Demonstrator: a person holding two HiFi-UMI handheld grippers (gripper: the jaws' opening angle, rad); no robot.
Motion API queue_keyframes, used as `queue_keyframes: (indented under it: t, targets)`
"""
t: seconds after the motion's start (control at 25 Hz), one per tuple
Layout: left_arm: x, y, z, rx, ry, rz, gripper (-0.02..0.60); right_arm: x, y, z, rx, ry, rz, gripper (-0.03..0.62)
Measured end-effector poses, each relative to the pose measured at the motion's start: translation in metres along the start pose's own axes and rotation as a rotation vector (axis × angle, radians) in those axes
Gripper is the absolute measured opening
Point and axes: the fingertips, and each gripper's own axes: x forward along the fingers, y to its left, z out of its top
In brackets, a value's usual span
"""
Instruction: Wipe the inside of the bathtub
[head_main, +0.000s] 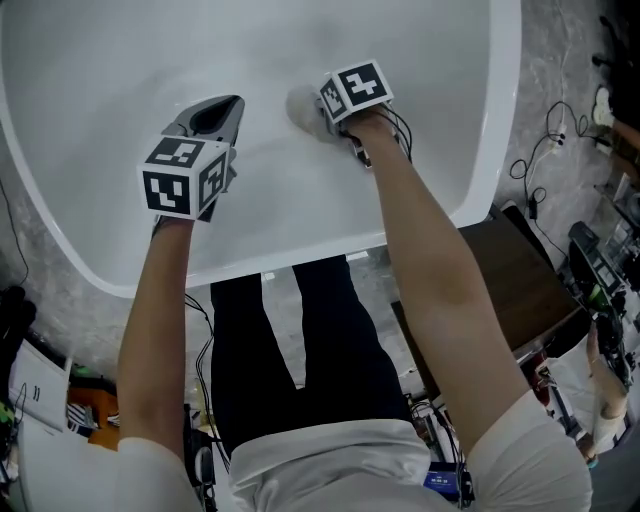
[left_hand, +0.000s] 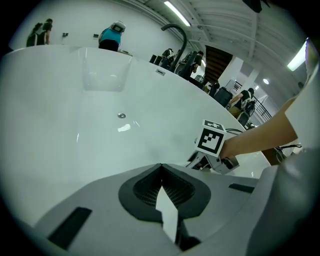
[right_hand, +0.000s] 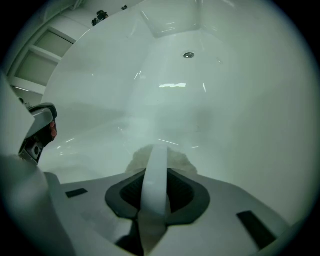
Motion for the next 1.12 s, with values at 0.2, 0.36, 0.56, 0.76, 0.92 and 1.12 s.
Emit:
queue_keyframes:
  t: [0.2,0.36,0.56,0.76,0.92,1.12]
  targets:
    - [-0.019,0.024,-0.014,-0.049,-0.009,0.033,0.005,0.017,0.035,0.01,-0.021,0.003,0.036,0.094]
    - [-0.038,0.046,-0.02,-0.08,-0.027,0.072,0.005,0.028,0.061,0.021,-0.046,0.005,0.056,0.094]
    - [-0.061,0.066,-0.03,-0.107,-0.042,0.096,0.005,0.039,0.092,0.027,-0.06,0.01,0.072,0.094]
    - [-0.081,0.081,-0.035,-0.129,-0.062,0.125,0.005,0.051,0.125,0.037,-0.089,0.019,0.106,0.094]
    - [-0.095,0.09,-0.033,-0.14,-0.075,0.15,0.005,0.061,0.154,0.045,-0.116,0.012,0.139,0.094]
    - [-0.111,0.109,-0.031,-0.171,-0.089,0.185,0.005,0.076,0.205,0.058,-0.16,0.008,0.193,0.094]
